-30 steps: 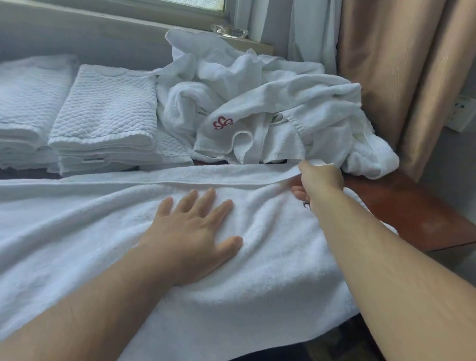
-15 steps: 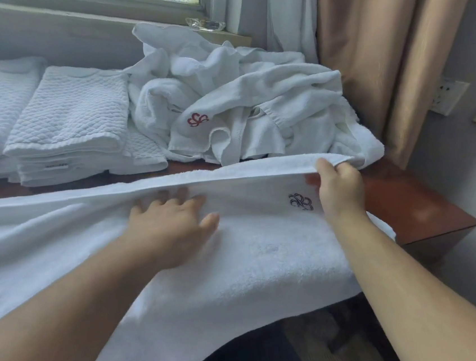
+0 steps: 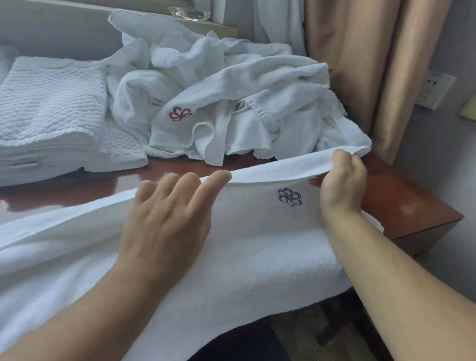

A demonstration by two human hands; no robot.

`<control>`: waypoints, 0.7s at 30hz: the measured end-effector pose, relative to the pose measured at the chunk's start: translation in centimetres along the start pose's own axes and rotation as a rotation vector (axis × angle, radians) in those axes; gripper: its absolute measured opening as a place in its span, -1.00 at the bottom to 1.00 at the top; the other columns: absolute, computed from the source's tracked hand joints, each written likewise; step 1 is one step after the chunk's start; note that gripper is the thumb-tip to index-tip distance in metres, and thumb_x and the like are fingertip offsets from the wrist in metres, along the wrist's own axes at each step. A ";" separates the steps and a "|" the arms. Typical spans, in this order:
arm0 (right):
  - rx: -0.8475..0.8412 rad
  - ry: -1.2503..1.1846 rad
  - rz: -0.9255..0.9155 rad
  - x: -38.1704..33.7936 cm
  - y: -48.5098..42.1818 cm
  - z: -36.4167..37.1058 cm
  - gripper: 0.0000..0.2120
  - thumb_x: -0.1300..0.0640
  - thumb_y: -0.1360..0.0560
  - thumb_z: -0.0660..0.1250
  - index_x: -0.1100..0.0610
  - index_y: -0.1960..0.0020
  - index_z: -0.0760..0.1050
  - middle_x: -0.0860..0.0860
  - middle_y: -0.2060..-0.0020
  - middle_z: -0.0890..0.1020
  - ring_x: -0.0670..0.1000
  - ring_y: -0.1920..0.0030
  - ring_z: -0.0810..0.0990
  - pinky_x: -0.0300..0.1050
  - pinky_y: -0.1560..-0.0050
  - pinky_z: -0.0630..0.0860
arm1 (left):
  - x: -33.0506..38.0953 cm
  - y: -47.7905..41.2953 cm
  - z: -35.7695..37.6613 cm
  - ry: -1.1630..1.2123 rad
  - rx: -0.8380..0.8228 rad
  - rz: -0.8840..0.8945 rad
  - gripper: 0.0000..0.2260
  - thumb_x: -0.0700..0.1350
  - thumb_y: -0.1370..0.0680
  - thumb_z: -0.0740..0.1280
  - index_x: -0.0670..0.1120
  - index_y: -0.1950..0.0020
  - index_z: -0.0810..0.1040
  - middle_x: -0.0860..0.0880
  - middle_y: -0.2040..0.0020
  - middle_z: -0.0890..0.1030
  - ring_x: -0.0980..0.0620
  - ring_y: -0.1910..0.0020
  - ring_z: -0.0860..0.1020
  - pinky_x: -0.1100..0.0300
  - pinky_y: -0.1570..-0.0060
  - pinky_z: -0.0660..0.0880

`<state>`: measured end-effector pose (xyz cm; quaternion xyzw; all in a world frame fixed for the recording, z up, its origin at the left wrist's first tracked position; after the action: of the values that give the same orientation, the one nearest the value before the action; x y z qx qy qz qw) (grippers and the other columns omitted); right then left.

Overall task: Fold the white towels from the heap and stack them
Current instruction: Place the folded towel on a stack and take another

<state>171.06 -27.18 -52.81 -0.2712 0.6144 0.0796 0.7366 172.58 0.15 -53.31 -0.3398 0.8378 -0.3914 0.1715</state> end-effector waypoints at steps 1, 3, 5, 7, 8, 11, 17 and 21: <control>0.006 -0.003 -0.013 -0.1 0.2 0.0 -0.77 0.03 -0.44 0.17 0.18 0.17 0.48 -0.04 0.35 0.53 -0.02 0.30 0.52 0.01 0.26 0.50 | 0.0 0.0 0.0 -0.066 -0.031 -0.020 -0.46 -0.26 -0.34 0.56 -0.04 -0.29 0.54 -0.09 0.11 0.53 -0.17 0.11 0.48 -0.07 0.12 0.33; 0.019 0.022 -0.034 -0.2 0.4 -0.1 -0.73 0.06 -0.42 0.14 0.28 0.18 0.44 0.02 0.36 0.46 0.03 0.29 0.45 0.04 0.24 0.42 | -0.2 0.0 0.1 -0.120 -0.113 -0.065 -0.57 -0.24 -0.26 0.59 -0.03 -0.11 0.67 -0.10 -0.01 0.55 -0.14 -0.05 0.41 -0.07 -0.03 0.25; 0.055 0.088 -0.026 -0.4 0.7 -0.1 -0.75 0.05 -0.39 0.12 0.24 0.27 0.40 0.01 0.39 0.44 0.03 0.32 0.42 0.00 0.24 0.36 | -0.3 0.1 0.1 -0.120 -0.180 -0.061 -0.74 -0.23 -0.29 0.56 -0.05 0.06 0.67 -0.09 -0.06 0.56 -0.14 -0.10 0.44 -0.08 -0.11 0.24; 0.111 0.153 0.001 -0.7 0.8 -0.1 -0.76 0.02 -0.36 0.11 0.17 0.30 0.41 -0.01 0.36 0.52 0.02 0.30 0.46 -0.04 0.20 0.38 | -0.3 0.1 -0.1 -0.079 -0.177 -0.031 -0.92 -0.16 -0.44 0.42 -0.09 0.09 0.62 -0.07 0.04 0.57 -0.16 0.04 0.52 -0.08 -0.04 0.31; 0.138 0.174 0.004 -0.9 0.8 0.0 -0.75 0.02 -0.35 0.10 0.17 0.27 0.44 0.03 0.28 0.58 0.04 0.24 0.51 -0.04 0.16 0.42 | -0.3 0.1 -0.3 -0.042 -0.180 -0.024 -0.90 -0.11 -0.48 0.32 -0.11 0.11 0.59 -0.06 0.12 0.56 -0.16 0.14 0.52 -0.05 0.06 0.36; 0.206 0.199 -0.044 -1.2 0.7 -0.2 -0.76 0.05 -0.33 0.11 0.19 0.26 0.44 0.23 0.03 0.60 0.14 0.08 0.55 -0.13 0.12 0.46 | 0.1 0.0 -0.9 0.085 -0.220 0.022 -0.84 -0.07 -0.40 0.20 -0.14 0.23 0.49 -0.05 0.31 0.46 -0.15 0.34 0.42 0.08 0.34 0.31; 0.250 0.166 -0.073 -0.9 0.6 -0.4 -0.81 0.05 -0.33 0.10 0.14 0.18 0.38 0.05 0.02 0.43 -0.15 0.18 0.41 -0.56 0.28 0.27 | 0.3 0.2 -0.8 0.176 -0.314 0.081 -0.83 -0.03 -0.36 0.17 -0.10 0.30 0.45 0.01 0.42 0.37 -0.11 0.47 0.35 0.22 0.46 0.17; 0.255 0.287 -0.033 -0.1 0.2 -0.3 -0.98 0.17 -0.40 0.16 0.10 0.20 0.35 0.10 -0.05 0.50 -0.02 0.10 0.51 -0.27 0.18 0.35 | 0.0 0.2 -0.2 0.125 -0.391 0.082 -0.73 0.06 -0.39 0.15 -0.01 0.28 0.60 0.06 0.34 0.47 -0.05 0.33 0.43 0.17 0.45 0.35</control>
<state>170.64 -27.13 -52.83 -0.1944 0.7136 -0.0506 0.6712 172.39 0.36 -53.33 -0.3074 0.9199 -0.2344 0.0659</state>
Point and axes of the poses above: each hand's wrist, its own y-axis away from the middle knuckle, its own z-axis out of the palm, x = y × z, the point moved 1 cm from there along -y, towards the middle knuckle
